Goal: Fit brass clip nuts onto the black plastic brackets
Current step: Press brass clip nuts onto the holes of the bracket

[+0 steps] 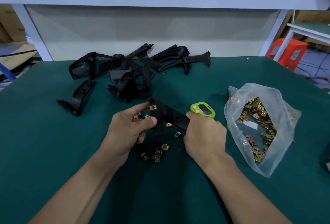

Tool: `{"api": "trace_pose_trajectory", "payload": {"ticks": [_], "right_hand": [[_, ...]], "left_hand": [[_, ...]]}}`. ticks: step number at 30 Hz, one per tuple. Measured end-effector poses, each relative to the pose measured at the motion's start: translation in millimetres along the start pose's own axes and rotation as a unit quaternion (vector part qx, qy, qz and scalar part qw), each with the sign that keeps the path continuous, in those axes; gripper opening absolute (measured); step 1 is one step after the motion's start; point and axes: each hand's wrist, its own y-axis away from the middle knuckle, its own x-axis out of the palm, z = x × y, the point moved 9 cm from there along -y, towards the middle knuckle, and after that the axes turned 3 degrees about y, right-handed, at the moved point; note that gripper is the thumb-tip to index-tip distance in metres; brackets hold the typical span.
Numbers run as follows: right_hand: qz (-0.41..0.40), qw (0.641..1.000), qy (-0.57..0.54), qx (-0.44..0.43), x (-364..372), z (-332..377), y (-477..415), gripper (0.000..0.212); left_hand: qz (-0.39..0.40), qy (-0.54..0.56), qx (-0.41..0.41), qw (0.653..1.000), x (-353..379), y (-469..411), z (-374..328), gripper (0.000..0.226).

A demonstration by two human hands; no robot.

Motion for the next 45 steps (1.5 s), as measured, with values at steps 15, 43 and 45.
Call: {"api": "trace_pose_trajectory", "payload": {"ticks": [15, 43, 45], "right_hand": [[0.015, 0.998, -0.037, 0.039, 0.5, -13.2, -6.1, 0.022], [-0.021, 0.998, -0.053, 0.014, 1.0, 7.0, 5.3, 0.031], [-0.009, 0.998, -0.064, 0.023, 5.4, 4.8, 5.0, 0.028]], "left_hand": [[-0.006, -0.001, -0.071, 0.997, 1.9, -1.7, 12.1, 0.001], [-0.178, -0.421, 0.152, 0.877, 13.9, 28.6, -30.1, 0.045], [-0.178, -0.418, 0.154, 0.877, 14.0, 28.2, -27.7, 0.044]]}}
